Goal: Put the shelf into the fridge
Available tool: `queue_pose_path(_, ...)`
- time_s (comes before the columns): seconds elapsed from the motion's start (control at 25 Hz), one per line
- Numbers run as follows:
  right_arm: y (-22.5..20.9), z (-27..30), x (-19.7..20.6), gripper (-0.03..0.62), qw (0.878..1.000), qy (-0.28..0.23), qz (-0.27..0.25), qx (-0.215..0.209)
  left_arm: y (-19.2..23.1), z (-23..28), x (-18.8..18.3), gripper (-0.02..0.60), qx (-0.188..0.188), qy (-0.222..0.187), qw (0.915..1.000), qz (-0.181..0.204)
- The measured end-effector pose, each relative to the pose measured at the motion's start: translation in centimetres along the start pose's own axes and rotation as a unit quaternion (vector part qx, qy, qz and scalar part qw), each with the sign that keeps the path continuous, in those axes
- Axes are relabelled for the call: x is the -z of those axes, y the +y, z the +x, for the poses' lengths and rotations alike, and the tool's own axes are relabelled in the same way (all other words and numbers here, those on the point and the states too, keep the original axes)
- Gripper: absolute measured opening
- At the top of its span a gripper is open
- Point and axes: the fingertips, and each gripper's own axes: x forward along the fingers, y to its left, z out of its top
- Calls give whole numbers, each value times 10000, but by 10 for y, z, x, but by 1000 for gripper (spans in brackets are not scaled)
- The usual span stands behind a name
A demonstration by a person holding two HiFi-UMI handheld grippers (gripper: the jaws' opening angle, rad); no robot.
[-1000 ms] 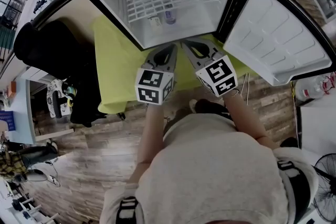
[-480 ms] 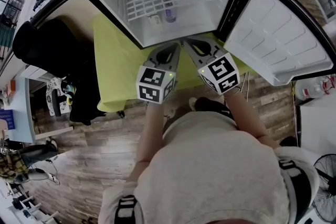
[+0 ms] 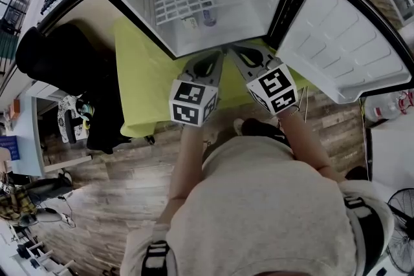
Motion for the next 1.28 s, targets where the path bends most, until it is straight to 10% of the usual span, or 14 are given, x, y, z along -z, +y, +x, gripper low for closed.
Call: queue_pose_path(1.28, 0, -18, 7, 11, 9994, 6, -115, 328, -9, -8, 0, 11, 31, -168, 9997, -157)
